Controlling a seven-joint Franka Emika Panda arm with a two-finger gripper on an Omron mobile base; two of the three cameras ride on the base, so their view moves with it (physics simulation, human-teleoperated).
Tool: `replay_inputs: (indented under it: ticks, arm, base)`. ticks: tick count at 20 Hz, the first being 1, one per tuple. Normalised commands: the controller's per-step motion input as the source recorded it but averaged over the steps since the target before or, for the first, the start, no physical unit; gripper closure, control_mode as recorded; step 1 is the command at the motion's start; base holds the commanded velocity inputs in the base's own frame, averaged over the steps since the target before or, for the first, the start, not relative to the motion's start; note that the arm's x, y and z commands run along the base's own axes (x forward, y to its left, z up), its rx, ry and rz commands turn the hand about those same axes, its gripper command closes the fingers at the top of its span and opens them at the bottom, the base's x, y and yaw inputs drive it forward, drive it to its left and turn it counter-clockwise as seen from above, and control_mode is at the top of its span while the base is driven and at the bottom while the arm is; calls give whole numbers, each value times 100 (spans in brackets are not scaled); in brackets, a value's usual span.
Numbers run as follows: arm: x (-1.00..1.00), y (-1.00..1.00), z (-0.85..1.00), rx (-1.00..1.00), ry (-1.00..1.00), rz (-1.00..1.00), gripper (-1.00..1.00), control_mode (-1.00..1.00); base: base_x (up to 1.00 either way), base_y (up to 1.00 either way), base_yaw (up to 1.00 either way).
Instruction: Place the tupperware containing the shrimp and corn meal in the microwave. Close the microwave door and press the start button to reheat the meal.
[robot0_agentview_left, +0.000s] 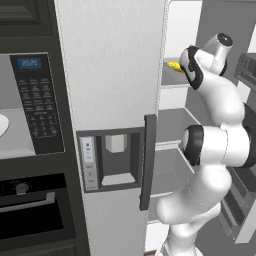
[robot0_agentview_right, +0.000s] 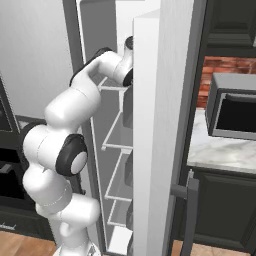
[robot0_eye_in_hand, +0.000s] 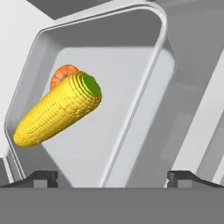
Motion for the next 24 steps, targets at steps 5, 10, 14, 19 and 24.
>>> replay_inputs:
  ticks: [5, 10, 14, 19, 24]
  arm:
    - [53, -15, -16, 4, 7, 1, -100, -100]
    - [45, -7, -38, 0, 7, 0, -100, -100]
    - [27, 0, -81, 0, 5, 0, 100, -100]
    - [1, 0, -100, 0, 0, 0, 100, -100]
    - [0, 0, -47, 0, 0, 0, 100, -100]
  base:
    - [0, 0, 0]
    - [0, 0, 0]
    - [0, 0, 0]
    - [0, 0, 0]
    - [0, 0, 0]
